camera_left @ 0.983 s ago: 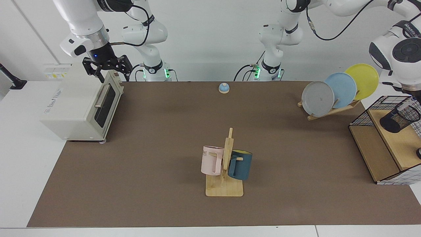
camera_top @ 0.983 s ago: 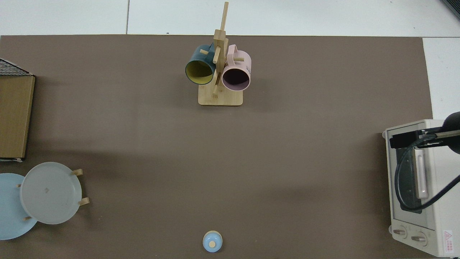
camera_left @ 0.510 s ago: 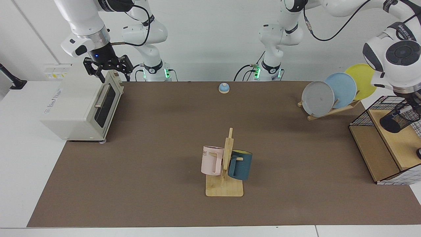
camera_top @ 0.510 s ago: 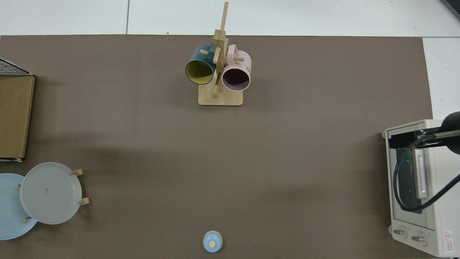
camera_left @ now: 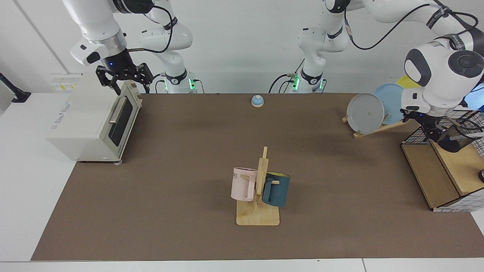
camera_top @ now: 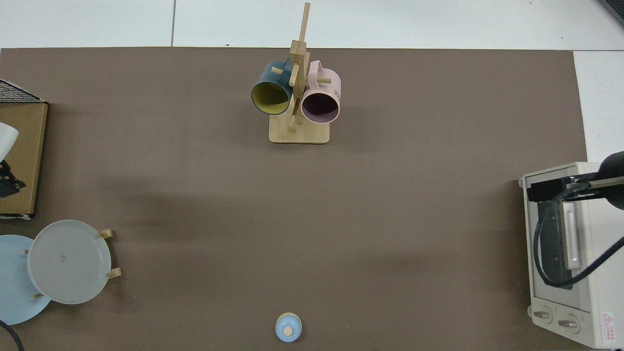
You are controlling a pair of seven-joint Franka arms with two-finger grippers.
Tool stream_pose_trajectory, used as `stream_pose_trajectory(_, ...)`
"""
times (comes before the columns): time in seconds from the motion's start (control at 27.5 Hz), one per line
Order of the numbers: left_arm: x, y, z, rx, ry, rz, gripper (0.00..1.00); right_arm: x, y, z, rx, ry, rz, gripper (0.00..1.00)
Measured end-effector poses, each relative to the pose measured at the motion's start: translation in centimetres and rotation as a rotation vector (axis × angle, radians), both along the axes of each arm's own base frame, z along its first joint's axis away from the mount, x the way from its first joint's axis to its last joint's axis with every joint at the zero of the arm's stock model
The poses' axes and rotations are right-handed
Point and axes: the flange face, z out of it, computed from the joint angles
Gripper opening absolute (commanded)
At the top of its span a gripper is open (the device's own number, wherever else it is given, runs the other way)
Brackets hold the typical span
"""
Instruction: Put markers into pen holder
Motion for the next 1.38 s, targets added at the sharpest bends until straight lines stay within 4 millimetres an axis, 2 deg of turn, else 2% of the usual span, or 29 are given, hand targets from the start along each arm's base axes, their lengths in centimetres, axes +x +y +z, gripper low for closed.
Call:
stream_pose_trajectory(0.07,-0.3,-1.4,-0.6,-0.025,-0.011,0.071,1.00,0.0,0.0,0.0,0.000,0.000,0.000,1.00)
stream_pose_trajectory(0.29,-0.7,-7.7,-1.4,-0.037,-0.050,0.244,1.00,0.0,0.0,0.0,0.000,0.000,0.000,1.00)
stream_pose_trajectory(0.4,-1.0,-9.6,-1.8,-0.052,-0.063,0.351,1.00,0.0,0.0,0.0,0.000,0.000,0.000,1.00)
stream_pose_trajectory(0.69,-1.4,-10.0,-1.9,-0.078,-0.106,0.694,1.00,0.0,0.0,0.0,0.000,0.000,0.000,1.00)
stream_pose_trajectory(0.87,-1.3,-11.1,-1.1,-0.093,-0.133,0.772,1.00,0.0,0.0,0.0,0.000,0.000,0.000,1.00)
stream_pose_trajectory(0.98,-1.1,-11.8,0.2,-0.114,-0.157,0.789,1.00,0.0,0.0,0.0,0.000,0.000,0.000,1.00)
stream_pose_trajectory(1.13,-1.1,-11.6,2.5,-0.139,-0.195,0.797,1.00,0.0,0.0,0.0,0.000,0.000,0.000,1.00)
stream_pose_trajectory(1.38,-2.7,-10.8,7.1,-0.173,-0.260,0.816,1.00,0.0,0.0,0.0,0.000,0.000,0.000,1.00)
